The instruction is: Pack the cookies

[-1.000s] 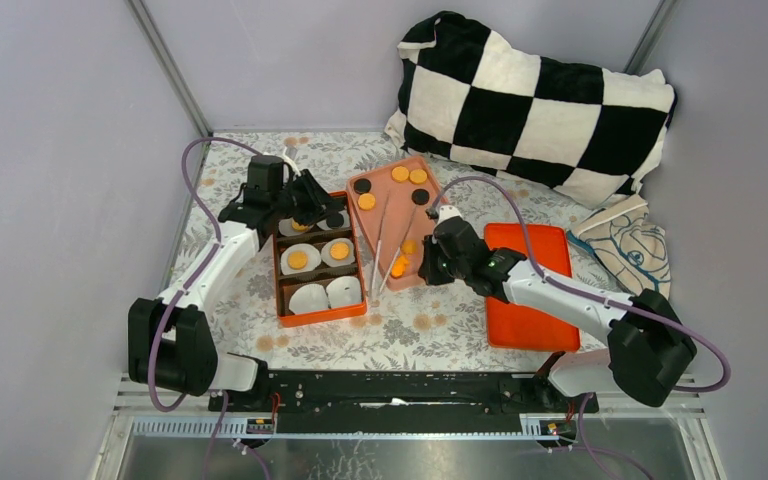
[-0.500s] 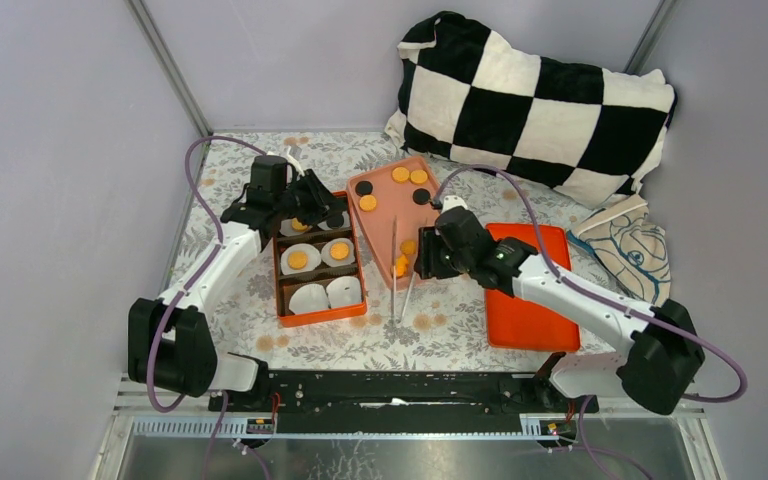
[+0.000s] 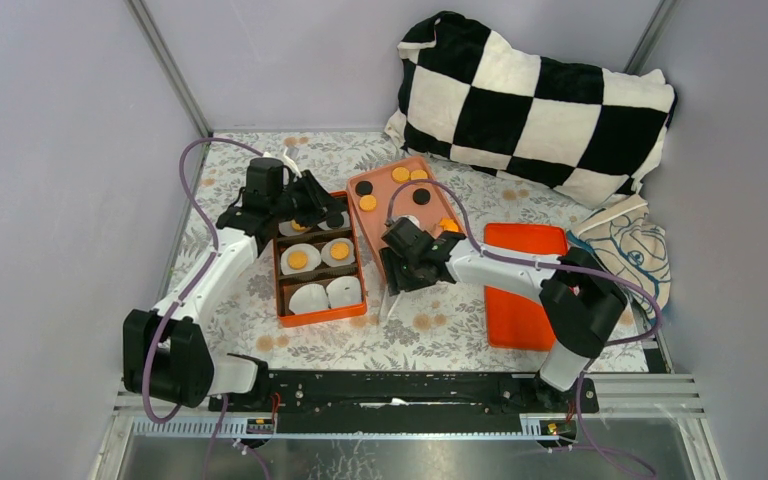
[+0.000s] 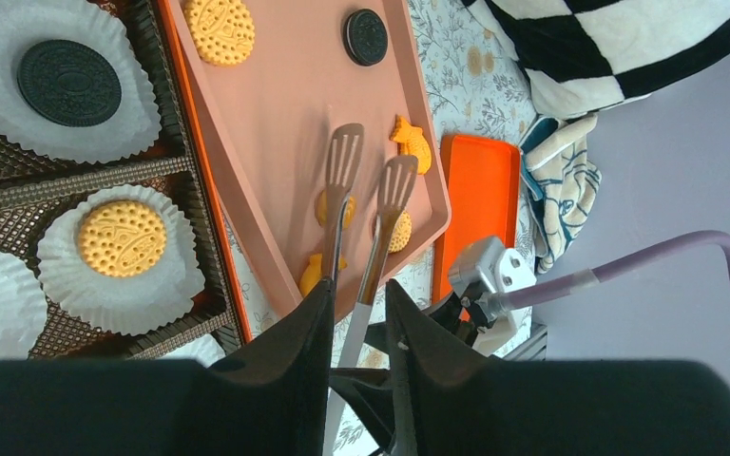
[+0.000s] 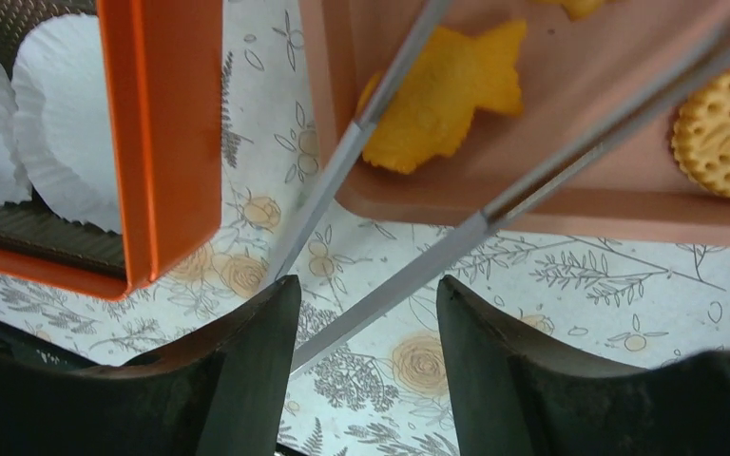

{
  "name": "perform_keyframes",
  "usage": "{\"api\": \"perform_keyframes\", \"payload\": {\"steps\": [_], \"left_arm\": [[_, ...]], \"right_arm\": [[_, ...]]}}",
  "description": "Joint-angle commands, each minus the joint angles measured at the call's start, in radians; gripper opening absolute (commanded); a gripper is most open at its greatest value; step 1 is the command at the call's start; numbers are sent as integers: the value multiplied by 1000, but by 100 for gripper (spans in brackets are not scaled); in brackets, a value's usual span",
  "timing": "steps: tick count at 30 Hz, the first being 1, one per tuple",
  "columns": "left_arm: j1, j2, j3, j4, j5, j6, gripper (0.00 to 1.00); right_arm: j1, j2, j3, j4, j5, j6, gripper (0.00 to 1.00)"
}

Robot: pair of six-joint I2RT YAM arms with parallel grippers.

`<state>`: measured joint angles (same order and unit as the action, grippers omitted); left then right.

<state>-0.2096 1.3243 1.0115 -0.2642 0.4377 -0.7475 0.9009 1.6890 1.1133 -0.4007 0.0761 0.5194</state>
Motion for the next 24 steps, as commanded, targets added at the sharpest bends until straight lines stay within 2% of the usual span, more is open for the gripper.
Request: {"api": "perform_keyframes", "payload": {"steps": [1, 5, 6, 8, 10, 13, 16, 20, 24], "left_arm": [[-8, -28, -21, 38, 11, 20, 31], [-8, -26, -33, 45, 22, 25, 31], [-8, -24, -37, 48, 24, 24, 31], [-8, -21, -40, 55, 33, 21, 31], [-8, -20, -40, 57, 41, 20, 31], [-8, -22, -39, 60, 45, 23, 31], [-8, -15, -40, 62, 49, 21, 31], [-8, -15, -36, 61, 58, 14, 31], [-8, -22, -19, 58, 58, 11, 31]], "right_arm": [[14, 29, 87, -29, 61, 32, 62], [15, 62, 146, -76, 105, 46, 59], [15, 80, 178, -114, 126, 44, 55], [15, 113, 246, -178, 167, 42, 41], [15, 138, 281, -225, 193, 37, 34], [14, 151, 302, -255, 224, 23, 30], [10, 171, 336, -305, 268, 9, 31], [11, 137, 326, -313, 242, 12, 43], [12, 86, 289, -284, 207, 38, 43]]}}
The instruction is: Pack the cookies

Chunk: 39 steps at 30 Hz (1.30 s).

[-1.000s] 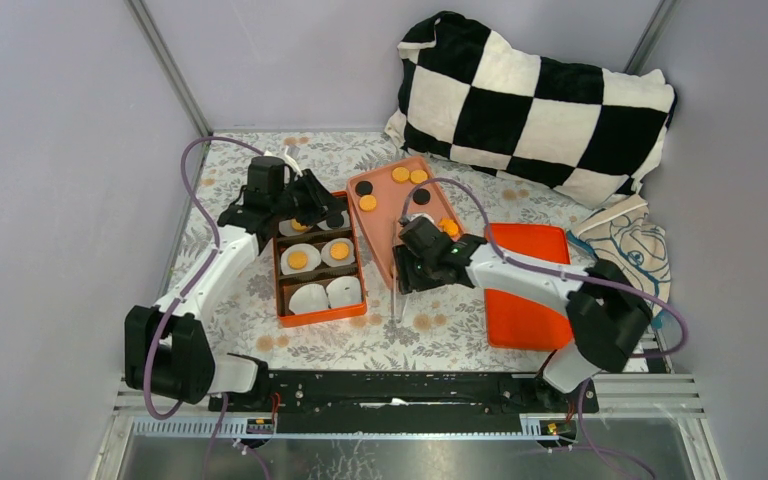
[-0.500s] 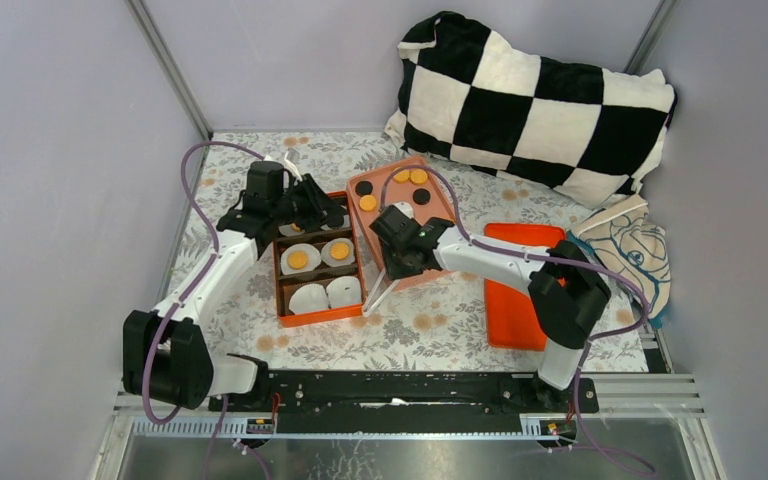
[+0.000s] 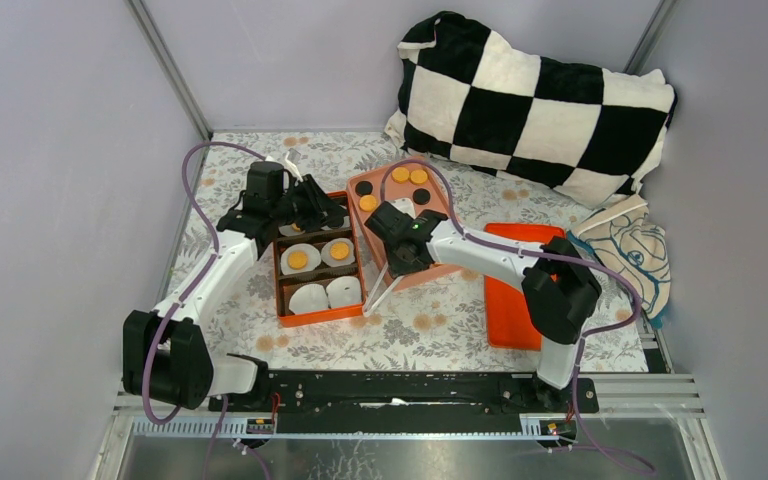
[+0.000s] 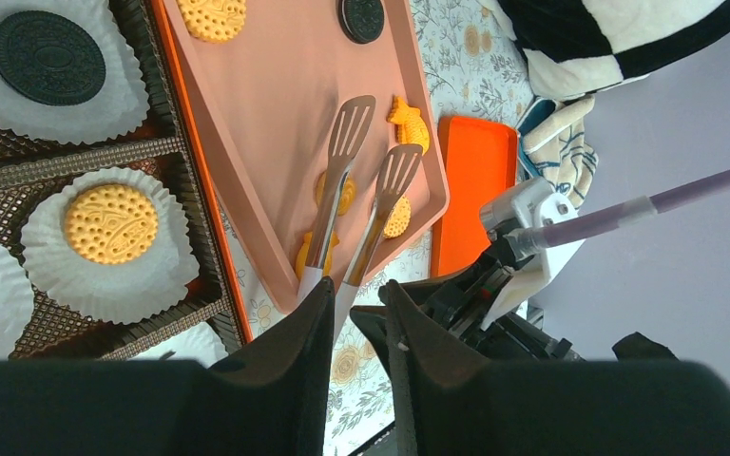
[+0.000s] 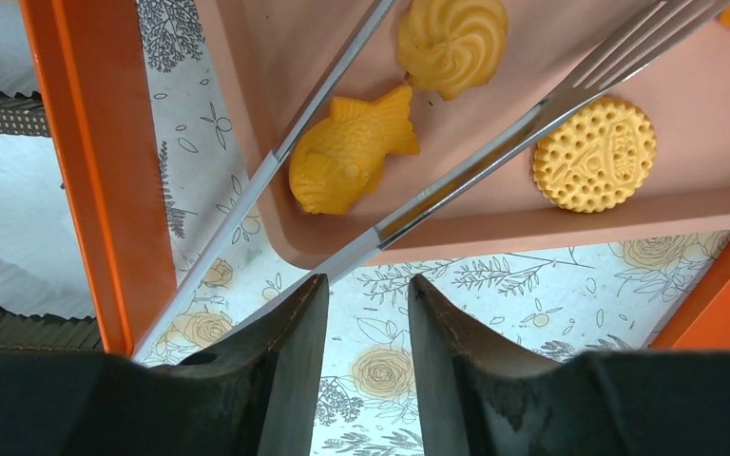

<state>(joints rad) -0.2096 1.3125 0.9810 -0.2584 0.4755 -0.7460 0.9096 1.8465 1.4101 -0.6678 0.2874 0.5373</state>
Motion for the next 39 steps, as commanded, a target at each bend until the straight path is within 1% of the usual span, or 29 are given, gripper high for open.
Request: {"api": "perform_keyframes", "payload": {"steps": [1, 8, 12, 17, 22, 25, 30, 35, 39], "left_arm": [[-8, -13, 15, 48, 21, 11, 31], [-8, -36, 25, 12, 8, 28, 31], [-7, -31, 17, 13, 7, 28, 31], [-8, -22, 1, 23, 15, 26, 31], [-8, -31, 0, 10, 9, 36, 31], [-8, -33, -6, 13, 9, 32, 31], [-8, -23, -8, 12, 17, 31, 31], [-8, -21, -7, 14, 23, 28, 31], [-8, -28, -12, 14, 23, 27, 31]], "right_arm": [[5, -76, -5, -22, -10, 22, 43], [64, -128, -32, 31, -130, 0, 41], [122, -92, 1, 35, -155, -24, 40], [142, -18, 38, 53, -207, -40, 39], [188, -13, 70, 74, -238, -74, 38], [195, 9, 81, 66, -279, -86, 39], [195, 25, 57, 58, -286, -67, 40], [195, 31, 26, 16, -255, -56, 41], [195, 5, 3, -18, -234, -42, 41]]}}
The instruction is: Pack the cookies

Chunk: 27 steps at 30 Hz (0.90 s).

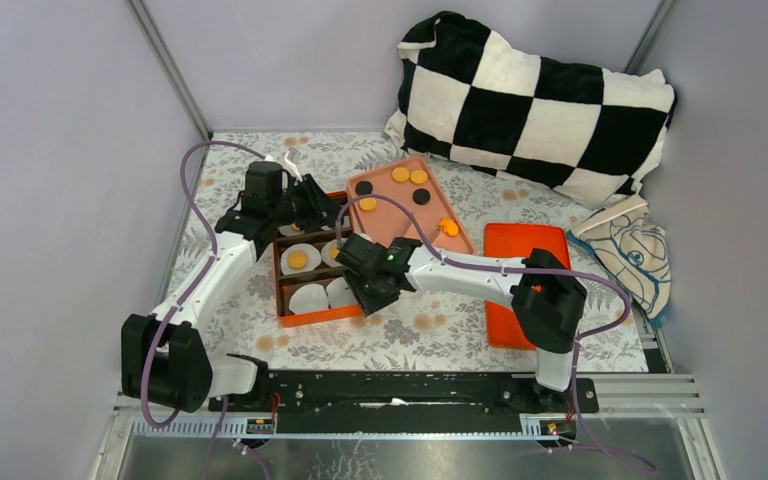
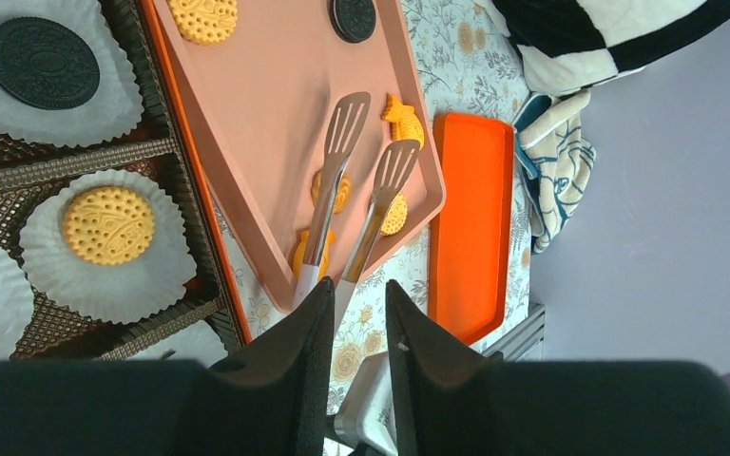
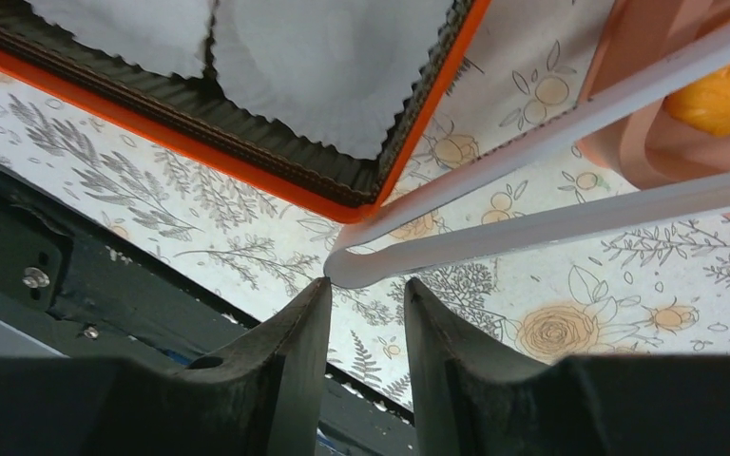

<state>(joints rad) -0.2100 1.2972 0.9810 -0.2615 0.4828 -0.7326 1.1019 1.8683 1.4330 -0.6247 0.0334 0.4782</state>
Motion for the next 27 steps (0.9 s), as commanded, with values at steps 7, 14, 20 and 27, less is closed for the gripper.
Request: {"api": "perform_keyframes", "payload": {"steps": [7, 14, 20, 27], "left_arm": [[-8, -16, -19, 21, 31, 9, 31], [-8, -16, -21, 44, 56, -8, 31], [-8, -41, -10, 32, 52, -1, 31], [-7, -47, -11, 22, 50, 10, 31]], "right_arm": [[3, -72, -58, -174, 138, 78, 42], [3, -169, -24, -184, 250, 153, 63], [1, -128, 42, -158, 314, 133, 68], [-62, 61, 171, -190, 360, 101, 66]]}}
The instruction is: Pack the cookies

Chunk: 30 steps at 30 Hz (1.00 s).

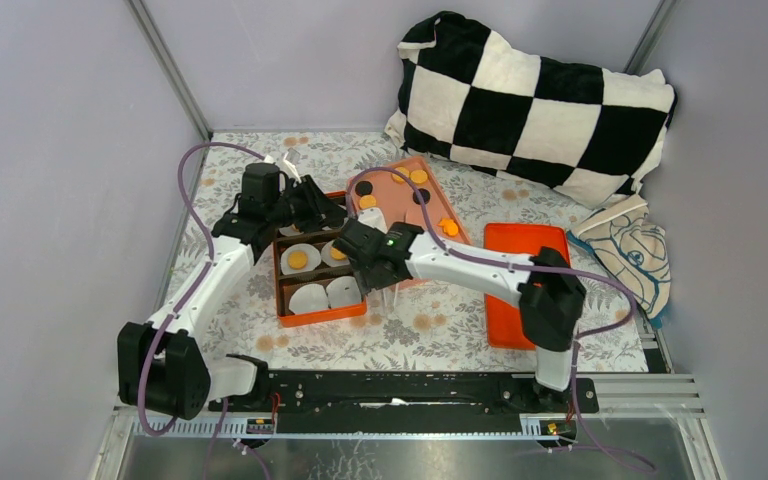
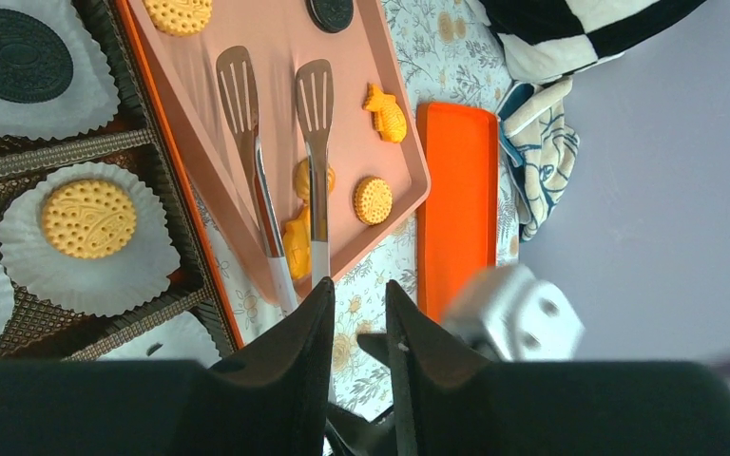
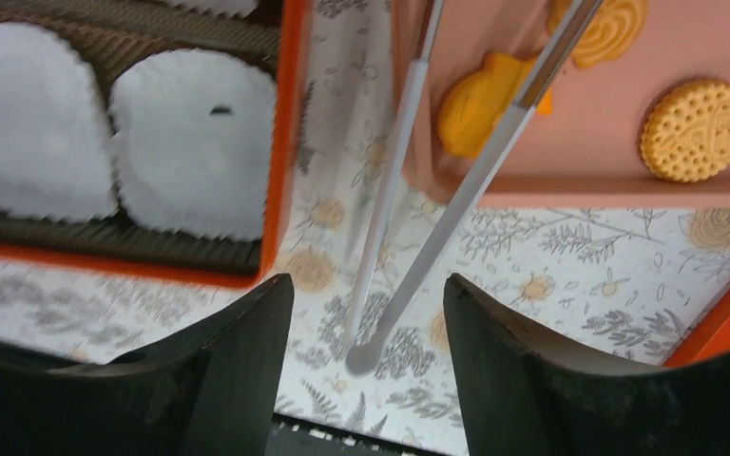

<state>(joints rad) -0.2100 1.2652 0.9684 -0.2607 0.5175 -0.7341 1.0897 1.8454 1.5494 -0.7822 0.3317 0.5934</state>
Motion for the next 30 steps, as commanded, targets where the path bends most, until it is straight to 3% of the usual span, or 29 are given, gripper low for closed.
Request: {"api": "perform_keyframes", "payload": {"steps": [1, 19, 30], "left_arm": [[-8, -15, 0, 21, 15, 14, 31], [-7, 7, -14, 24, 17, 25, 31], [-6, 22, -22, 35, 26, 24, 31]], "right_arm": [[-68, 98, 57, -24, 57, -14, 66], [-171, 196, 27, 39, -36, -50, 66], [-240, 158, -19, 75, -86, -81, 60]]}}
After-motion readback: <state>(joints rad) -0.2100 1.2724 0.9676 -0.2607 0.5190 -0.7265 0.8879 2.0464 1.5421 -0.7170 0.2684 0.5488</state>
